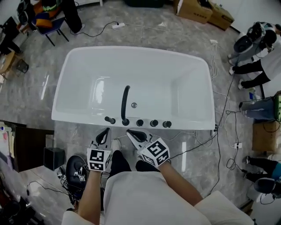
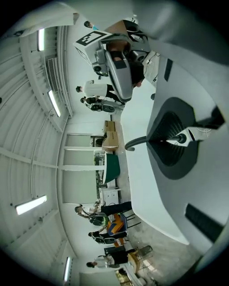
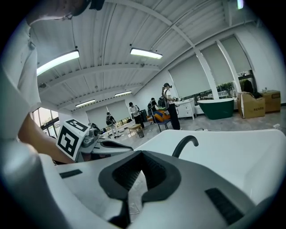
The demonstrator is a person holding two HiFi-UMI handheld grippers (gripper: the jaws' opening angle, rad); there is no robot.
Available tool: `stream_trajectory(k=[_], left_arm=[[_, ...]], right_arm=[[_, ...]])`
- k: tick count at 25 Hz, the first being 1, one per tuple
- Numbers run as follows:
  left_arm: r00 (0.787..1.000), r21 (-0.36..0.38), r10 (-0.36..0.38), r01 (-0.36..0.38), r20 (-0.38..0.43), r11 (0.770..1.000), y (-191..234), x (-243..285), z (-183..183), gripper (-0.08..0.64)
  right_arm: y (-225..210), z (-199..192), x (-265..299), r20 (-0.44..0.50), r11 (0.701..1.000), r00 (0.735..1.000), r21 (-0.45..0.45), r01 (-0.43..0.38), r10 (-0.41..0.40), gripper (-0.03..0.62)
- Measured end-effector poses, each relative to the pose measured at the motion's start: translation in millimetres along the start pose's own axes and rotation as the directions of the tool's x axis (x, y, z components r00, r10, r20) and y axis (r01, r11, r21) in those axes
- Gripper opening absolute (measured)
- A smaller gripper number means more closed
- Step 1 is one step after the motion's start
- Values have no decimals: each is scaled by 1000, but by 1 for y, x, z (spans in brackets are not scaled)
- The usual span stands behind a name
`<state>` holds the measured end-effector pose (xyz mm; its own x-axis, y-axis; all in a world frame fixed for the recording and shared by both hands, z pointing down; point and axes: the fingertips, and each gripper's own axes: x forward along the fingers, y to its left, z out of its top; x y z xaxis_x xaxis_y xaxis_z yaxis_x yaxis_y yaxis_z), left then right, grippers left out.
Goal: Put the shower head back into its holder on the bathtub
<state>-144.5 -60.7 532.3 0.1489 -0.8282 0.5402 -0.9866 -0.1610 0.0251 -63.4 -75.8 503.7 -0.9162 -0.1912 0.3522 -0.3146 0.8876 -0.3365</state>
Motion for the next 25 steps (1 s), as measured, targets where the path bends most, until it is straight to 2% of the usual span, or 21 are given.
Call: stream_trajectory(k=[5,9,15,19,25], left_arm=[[999,18,24,-24,31,1000,-27,-21,24,11],[995,-31,10,-7,95,1000,-37,-38,48,11],[989,-15,-14,16,147,1000,-42,-62,71,11],[982,-16,-30,33,188,999,-34,-73,81,9],[972,-5,-64,67,227,998,-13,-87,96,11]], right_arm=[[7,9,-33,45,1000,999,-4,-30,30,15],[6,13,-52,58,999,997,-15,-41,42,16],[15,43,-75,125,998,991,-57,-37,44,15],[24,61,-82,169,997,985,-81,-4,17,15],[18,78,-88,208,993,976,-80,83,-65,15]])
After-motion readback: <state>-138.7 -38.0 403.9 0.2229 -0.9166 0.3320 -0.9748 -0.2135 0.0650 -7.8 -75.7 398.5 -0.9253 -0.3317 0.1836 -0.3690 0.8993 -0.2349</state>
